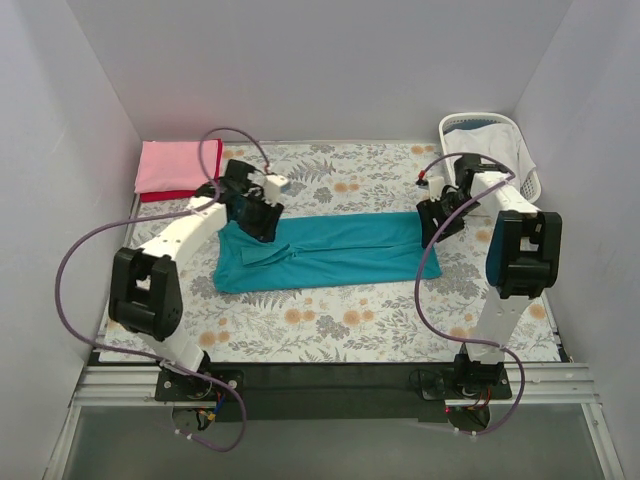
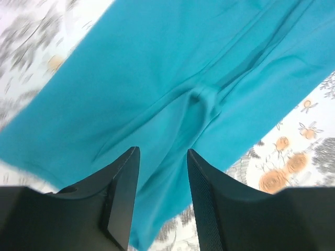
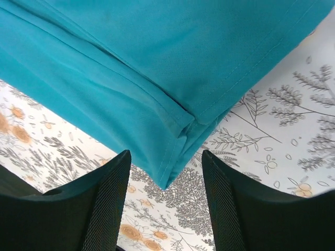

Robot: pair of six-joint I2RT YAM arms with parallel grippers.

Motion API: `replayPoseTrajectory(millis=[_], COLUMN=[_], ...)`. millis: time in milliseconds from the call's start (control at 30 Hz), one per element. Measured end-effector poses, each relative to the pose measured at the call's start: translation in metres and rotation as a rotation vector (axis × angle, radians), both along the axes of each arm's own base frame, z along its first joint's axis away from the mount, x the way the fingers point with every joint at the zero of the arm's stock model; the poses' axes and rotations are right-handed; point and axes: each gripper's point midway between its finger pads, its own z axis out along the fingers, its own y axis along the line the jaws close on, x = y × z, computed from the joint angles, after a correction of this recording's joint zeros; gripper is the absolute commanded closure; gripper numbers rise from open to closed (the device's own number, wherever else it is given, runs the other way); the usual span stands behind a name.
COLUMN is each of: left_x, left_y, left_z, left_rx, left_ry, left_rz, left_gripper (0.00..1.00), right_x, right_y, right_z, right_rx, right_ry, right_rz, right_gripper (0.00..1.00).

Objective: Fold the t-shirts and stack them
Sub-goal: Fold the tshirt

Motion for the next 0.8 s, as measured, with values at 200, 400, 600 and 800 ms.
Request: replayPoseTrajectory(millis=[200, 400, 600, 800], left_x=[-0.020, -0.054, -0.057, -0.055], left_y=[0.082, 0.084, 0.079, 0.071], left_z=[0.014, -0.010, -0.019, -0.032], left_rx=[-0.179, -0.364, -0.506, -0.562], left_ry=[0.132, 0.386, 0.508, 0.580], left_rz=[0.292, 0.421, 0.524, 0.579], left_gripper=[0.37, 0.27, 0.27, 0.28], right_x=[0.017, 0.008, -0.008, -0.034], right_y=[0.024, 0.073, 0.098, 0.103], right_z=[0.052, 0.068, 0.062, 0.039], right_rx=[0.052, 0.113, 0.137, 0.136], right_ry=[-0.151, -0.179, -0.148, -0.061], right_rz=[0.032, 0.137, 0.203, 0.228], right_gripper=[0.35, 0.35, 0.35, 0.35])
